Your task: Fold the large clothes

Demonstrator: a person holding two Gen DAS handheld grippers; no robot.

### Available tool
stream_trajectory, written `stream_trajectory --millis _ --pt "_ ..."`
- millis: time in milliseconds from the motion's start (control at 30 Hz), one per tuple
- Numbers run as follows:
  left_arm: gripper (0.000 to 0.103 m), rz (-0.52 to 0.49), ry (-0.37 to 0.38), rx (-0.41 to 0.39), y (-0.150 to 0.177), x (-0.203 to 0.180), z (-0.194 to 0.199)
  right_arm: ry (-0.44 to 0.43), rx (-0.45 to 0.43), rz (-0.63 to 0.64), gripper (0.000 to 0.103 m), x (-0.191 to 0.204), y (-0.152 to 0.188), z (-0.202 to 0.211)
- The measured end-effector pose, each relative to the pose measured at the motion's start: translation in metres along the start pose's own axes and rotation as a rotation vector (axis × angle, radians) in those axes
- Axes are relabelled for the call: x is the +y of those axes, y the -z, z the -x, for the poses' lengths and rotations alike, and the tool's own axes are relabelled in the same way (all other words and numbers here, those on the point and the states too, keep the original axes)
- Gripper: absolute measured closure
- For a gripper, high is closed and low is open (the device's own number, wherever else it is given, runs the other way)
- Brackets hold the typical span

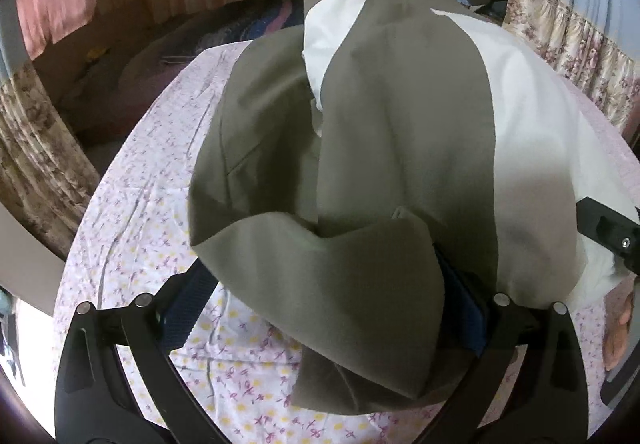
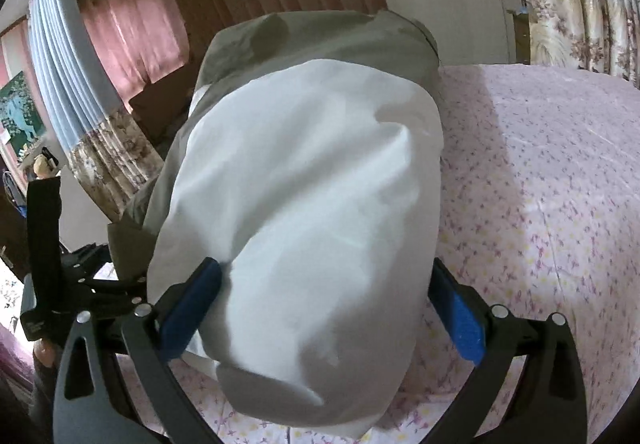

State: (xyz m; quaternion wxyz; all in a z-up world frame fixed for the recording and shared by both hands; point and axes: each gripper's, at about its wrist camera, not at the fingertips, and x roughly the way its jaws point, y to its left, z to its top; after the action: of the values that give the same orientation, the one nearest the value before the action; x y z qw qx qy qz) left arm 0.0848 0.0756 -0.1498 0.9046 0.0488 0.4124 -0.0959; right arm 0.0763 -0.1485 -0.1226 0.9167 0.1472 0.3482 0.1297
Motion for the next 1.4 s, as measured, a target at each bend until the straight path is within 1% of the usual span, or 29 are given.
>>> stream_trajectory --millis 33,67,100,133,167,200,233,300,400,467,567,633,667,700,800,867,933,1000,1067,1100,1167,1200,1233,1267,1333,1400 --pt "0.014 -0.001 0.025 0.000 0.000 -0.001 0.000 -0.009 -0.005 -0.002 0.011 -0.002 -0.001 0.001" --pt "0.023 -0.003 0.042 0.000 0.000 -0.003 0.000 -0.028 -0.004 -0.003 0.014 -0.004 -0.002 0.002" --pt "0.029 -0.009 0.063 0.002 0.000 -0.008 0.000 -0.039 -0.001 0.007 0.021 -0.005 -0.003 0.002" --pt "0.036 -0.015 0.059 -0.002 0.000 -0.012 0.000 -0.046 -0.003 0.024 0.032 -0.004 -0.002 0.003" --pt "0.042 -0.027 0.043 -0.009 -0.001 -0.017 0.000 -0.057 -0.008 0.051 0.039 -0.001 -0.003 0.003" --pt "0.044 -0.039 0.029 -0.013 -0.002 -0.022 -0.001 -0.060 -0.015 0.069 0.047 0.001 -0.005 0.004" --pt "0.048 -0.042 0.015 -0.018 -0.003 -0.027 -0.001 -0.066 -0.024 0.074 0.053 0.001 -0.006 0.005" --pt "0.052 -0.025 0.007 -0.027 -0.005 -0.030 0.002 -0.089 -0.045 0.069 0.060 -0.003 -0.009 0.009" --pt "0.057 -0.003 0.013 -0.032 -0.010 -0.037 0.006 -0.092 -0.078 0.091 0.065 -0.007 -0.011 0.018" --pt "0.061 -0.013 0.006 -0.048 -0.012 -0.049 0.012 -0.094 -0.104 0.095 0.067 -0.015 -0.017 0.028" --pt "0.065 -0.021 0.024 -0.088 -0.018 -0.079 0.022 -0.068 -0.165 0.110 0.069 -0.032 -0.028 0.053" --pt "0.066 -0.036 0.053 -0.120 -0.025 -0.106 0.028 -0.039 -0.201 0.115 0.069 -0.047 -0.035 0.071" --pt "0.067 -0.045 0.063 -0.131 -0.028 -0.118 0.029 -0.004 -0.231 0.129 0.070 -0.058 -0.038 0.085" --pt "0.067 -0.056 0.080 -0.145 -0.032 -0.136 0.031 0.016 -0.244 0.137 0.070 -0.066 -0.040 0.094" --pt "0.068 -0.075 0.136 -0.161 -0.038 -0.171 0.036 0.085 -0.260 0.147 0.070 -0.095 -0.040 0.124" --pt "0.068 -0.078 0.190 -0.167 -0.039 -0.195 0.042 0.128 -0.227 0.158 0.070 -0.118 -0.038 0.138" --pt "0.066 -0.096 0.209 -0.167 -0.034 -0.212 0.045 0.151 -0.183 0.163 0.070 -0.135 -0.032 0.145" --pt "0.065 -0.139 0.178 -0.162 -0.026 -0.232 0.043 0.162 -0.119 0.163 0.070 -0.151 -0.022 0.143" --pt "0.060 -0.151 0.159 -0.147 -0.021 -0.238 0.039 0.152 -0.093 0.139 0.070 -0.162 -0.013 0.140" --pt "0.058 -0.145 0.158 -0.136 -0.017 -0.239 0.038 0.144 -0.089 0.125 0.069 -0.165 -0.009 0.140" --pt "0.046 -0.124 0.156 -0.115 -0.013 -0.234 0.034 0.132 -0.088 0.111 0.066 -0.168 -0.003 0.139" --pt "0.043 -0.117 0.148 -0.109 -0.012 -0.231 0.034 0.130 -0.091 0.113 0.065 -0.165 -0.003 0.136" --pt "0.035 -0.113 0.135 -0.108 -0.012 -0.228 0.034 0.129 -0.092 0.113 0.064 -0.165 -0.002 0.136" --pt "0.029 -0.114 0.121 -0.111 -0.012 -0.228 0.034 0.126 -0.093 0.107 0.062 -0.167 0.001 0.137" --pt "0.024 -0.116 0.097 -0.118 -0.012 -0.224 0.038 0.122 -0.100 0.091 0.060 -0.168 0.003 0.139" --pt "0.023 -0.119 0.089 -0.121 -0.017 -0.223 0.039 0.123 -0.108 0.082 0.058 -0.169 0.001 0.141"
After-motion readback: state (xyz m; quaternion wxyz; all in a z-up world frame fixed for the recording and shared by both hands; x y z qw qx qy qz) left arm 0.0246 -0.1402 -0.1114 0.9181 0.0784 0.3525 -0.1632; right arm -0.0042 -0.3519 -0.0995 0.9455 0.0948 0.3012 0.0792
